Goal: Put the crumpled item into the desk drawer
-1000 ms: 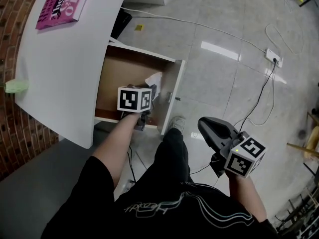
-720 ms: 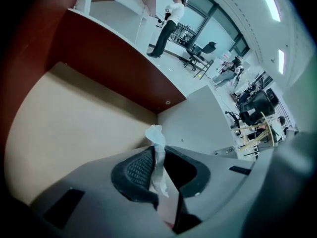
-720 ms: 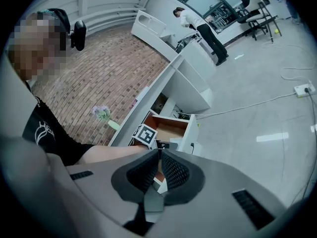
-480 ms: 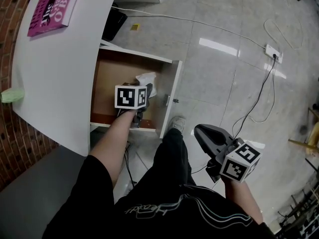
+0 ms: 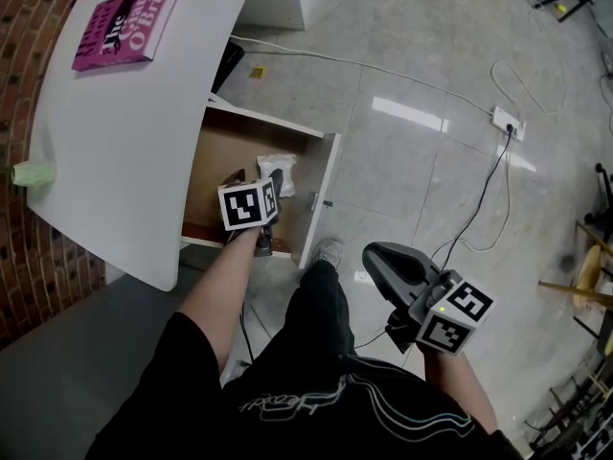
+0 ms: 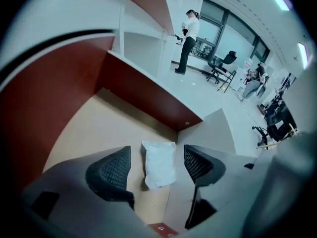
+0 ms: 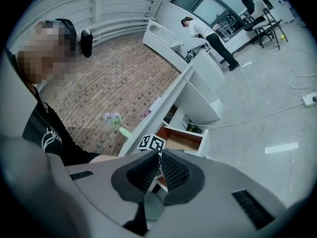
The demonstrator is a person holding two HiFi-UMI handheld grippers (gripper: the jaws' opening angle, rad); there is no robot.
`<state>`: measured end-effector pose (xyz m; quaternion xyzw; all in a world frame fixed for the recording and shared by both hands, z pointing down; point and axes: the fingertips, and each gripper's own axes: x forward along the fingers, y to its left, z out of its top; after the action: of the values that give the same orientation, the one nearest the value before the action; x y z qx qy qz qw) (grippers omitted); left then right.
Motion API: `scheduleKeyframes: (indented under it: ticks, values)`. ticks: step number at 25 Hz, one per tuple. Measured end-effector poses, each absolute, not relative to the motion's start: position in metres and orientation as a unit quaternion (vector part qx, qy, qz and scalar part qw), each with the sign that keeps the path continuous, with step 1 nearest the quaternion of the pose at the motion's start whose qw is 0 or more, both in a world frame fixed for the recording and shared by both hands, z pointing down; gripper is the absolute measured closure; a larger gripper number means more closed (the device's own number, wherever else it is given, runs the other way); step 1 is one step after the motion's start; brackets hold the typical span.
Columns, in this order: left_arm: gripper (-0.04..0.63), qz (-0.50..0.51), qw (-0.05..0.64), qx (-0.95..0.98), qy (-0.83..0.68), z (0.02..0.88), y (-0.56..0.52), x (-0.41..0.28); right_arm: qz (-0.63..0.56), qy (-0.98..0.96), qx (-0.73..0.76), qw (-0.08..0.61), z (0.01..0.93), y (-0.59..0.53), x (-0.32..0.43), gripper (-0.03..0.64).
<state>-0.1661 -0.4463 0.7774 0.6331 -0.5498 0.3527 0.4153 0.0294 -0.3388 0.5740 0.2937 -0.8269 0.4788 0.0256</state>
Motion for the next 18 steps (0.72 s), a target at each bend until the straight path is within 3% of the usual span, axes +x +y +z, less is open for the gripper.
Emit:
scheduleKeyframes:
  ticks: [6,18]
  values:
    - [0.267,0.264,0.427,0.667,-0.551,0.683,-0.41,-0.139,0.432,-0.862,0.266,-0.006,0.503,-0.318,0.028,0.566]
    - [0.457,0.109,0.342,0.823,-0.44,0.422,-0.262,-0.087,0.302,-0.925,0.231,-0.029,0.341,-0.232,0.038,0.566]
